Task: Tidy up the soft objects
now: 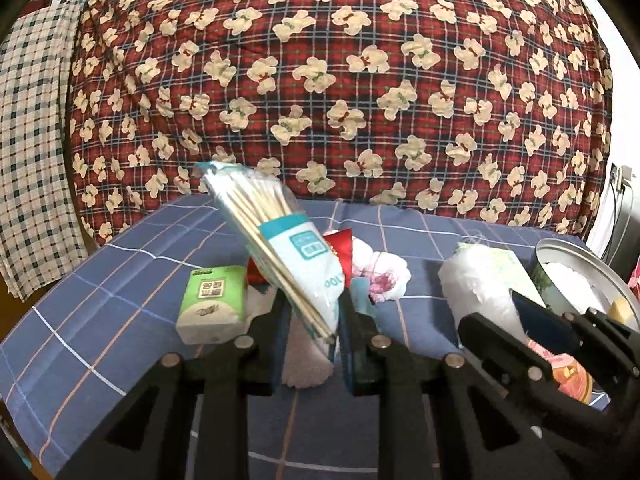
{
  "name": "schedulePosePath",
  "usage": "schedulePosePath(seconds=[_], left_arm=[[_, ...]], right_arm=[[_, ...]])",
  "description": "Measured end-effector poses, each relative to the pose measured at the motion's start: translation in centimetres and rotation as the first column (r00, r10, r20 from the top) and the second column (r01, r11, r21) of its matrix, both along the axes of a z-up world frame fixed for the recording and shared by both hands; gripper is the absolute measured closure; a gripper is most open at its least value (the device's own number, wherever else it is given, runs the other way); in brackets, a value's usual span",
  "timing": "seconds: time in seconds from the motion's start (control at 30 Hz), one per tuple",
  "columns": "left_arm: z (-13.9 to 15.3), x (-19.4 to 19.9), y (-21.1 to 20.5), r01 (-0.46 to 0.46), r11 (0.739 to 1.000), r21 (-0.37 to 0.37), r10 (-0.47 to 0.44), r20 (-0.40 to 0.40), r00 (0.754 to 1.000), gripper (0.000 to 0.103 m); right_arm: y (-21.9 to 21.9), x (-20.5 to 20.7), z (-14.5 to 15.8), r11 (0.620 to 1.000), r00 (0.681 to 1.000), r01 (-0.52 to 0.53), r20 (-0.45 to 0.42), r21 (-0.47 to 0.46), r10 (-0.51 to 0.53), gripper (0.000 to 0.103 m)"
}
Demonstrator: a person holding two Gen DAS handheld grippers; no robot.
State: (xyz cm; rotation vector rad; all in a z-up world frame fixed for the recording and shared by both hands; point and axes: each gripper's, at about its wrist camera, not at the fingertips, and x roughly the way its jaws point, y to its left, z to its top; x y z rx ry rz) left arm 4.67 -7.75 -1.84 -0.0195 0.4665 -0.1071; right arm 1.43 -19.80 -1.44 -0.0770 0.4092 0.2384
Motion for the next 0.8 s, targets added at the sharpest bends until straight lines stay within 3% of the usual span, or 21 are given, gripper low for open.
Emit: schedulePosePath(seconds=[0.8], left_arm=[[0.2, -0.5, -2.3, 0.028, 1.0, 0.012, -0.028, 0.041, 0.999, 0.083]], right_arm=[[-2.0, -0.9, 0.3, 0.998, 0.997, 0.06, 0.05, 0.004, -0.06, 0.071]])
